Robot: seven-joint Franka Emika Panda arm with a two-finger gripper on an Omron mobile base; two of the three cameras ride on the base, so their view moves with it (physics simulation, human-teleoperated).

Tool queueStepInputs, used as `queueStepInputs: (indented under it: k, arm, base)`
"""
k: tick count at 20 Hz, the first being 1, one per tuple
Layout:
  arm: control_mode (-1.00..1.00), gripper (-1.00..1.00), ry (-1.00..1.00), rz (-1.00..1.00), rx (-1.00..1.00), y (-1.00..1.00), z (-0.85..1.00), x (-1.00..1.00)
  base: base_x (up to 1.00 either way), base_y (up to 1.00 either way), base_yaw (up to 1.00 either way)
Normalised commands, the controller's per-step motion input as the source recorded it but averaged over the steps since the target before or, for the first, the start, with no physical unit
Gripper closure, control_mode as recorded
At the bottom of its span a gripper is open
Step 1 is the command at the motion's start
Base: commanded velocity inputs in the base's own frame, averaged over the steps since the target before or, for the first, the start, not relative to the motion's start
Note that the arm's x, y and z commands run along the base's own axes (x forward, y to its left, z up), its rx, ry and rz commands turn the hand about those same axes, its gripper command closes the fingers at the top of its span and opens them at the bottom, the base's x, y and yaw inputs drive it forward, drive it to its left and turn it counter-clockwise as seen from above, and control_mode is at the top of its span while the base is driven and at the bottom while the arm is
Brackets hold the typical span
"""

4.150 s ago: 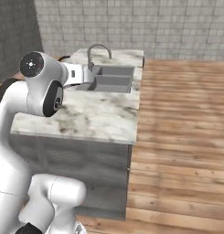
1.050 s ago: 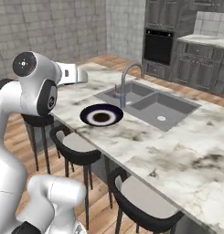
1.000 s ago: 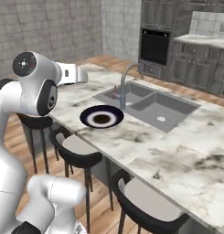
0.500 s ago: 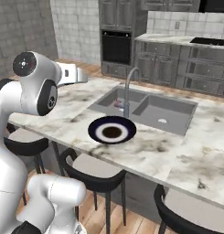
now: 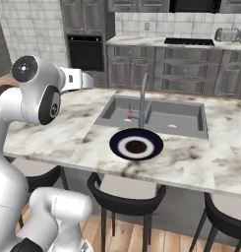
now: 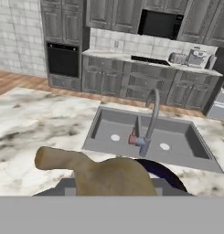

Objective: Take the cheese, fish, and garlic from the fridge and place them on the plate on the dining counter to create an appetizer plate.

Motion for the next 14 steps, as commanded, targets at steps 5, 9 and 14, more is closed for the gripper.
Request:
queueStepInputs:
  k: [5,9,14]
  arm:
    - [1.0,1.0,0.0,0.0,0.0,0.0,0.0,0.0]
    - [1.0,1.0,0.0,0.0,0.0,0.0,0.0,0.0]
    - [-1.0,1.0,0.03,-0.03,0.01,-0.27,-0.02,0.09]
  base:
    - [0.18,0.13,-0.16]
    - [0.05,-0.02,0.0]
    - [0.0,-0.14,0.0]
